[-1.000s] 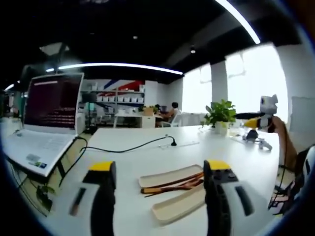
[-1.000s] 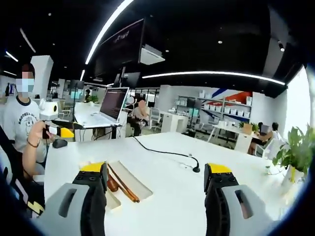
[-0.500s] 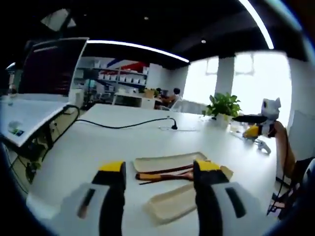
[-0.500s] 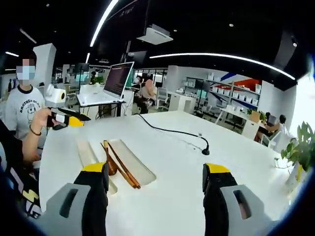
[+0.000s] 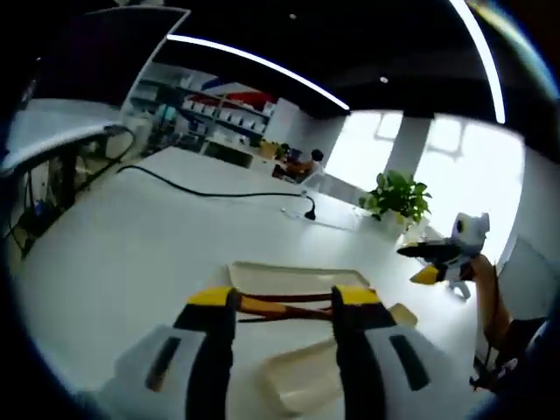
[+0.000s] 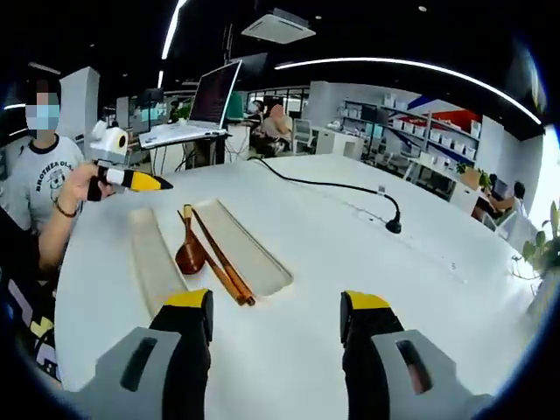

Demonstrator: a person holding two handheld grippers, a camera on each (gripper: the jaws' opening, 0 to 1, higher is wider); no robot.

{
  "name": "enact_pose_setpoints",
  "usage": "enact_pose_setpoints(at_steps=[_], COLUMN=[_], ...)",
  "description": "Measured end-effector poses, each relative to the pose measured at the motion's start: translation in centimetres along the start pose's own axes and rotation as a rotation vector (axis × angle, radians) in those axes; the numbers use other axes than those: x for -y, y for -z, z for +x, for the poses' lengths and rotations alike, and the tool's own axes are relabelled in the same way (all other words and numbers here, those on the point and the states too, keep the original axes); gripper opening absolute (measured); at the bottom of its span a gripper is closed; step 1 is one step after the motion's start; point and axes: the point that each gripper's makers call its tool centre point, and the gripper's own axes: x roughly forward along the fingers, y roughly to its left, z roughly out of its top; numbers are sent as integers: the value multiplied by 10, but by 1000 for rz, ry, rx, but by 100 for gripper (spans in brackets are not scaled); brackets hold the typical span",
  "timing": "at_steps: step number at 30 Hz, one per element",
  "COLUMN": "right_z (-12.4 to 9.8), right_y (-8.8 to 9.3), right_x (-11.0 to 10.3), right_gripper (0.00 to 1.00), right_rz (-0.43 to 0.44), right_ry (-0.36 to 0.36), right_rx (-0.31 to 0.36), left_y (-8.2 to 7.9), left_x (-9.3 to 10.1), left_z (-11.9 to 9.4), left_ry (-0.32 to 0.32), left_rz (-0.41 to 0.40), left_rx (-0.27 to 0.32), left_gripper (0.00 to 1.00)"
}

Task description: Arrange the utensils inside the cutlery case until each visible utensil rests in its matching compartment.

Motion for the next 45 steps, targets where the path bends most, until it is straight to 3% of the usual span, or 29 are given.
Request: enact_pose_setpoints(at_steps=[7, 12, 21, 25, 42, 45], right_z=[17, 25, 43, 50, 72, 74], right_y=[14, 13, -1, 0, 0, -1], right_x=[-20, -25, -47, -54, -60, -67], right_gripper=[39, 28, 20, 18, 14, 13], right_rz=[-15, -63, -340, -402, -522, -442], right_ry=[-77, -101, -241, -299, -394, -414], right_rx=[-62, -81, -212, -289, -471, -484], left_y=[11, 15, 18, 17, 21, 22], left_x=[-1, -3, 0, 1, -3, -4], left_z=[12, 14, 15, 17, 17, 18], left_ry=[6, -13, 1, 17, 0, 0], left_rz=[-64, -93, -111, -126, -109, -115], left_rx=[-24, -33, -44, -43, -61, -61], left_gripper=[46, 42, 43, 44, 45, 45])
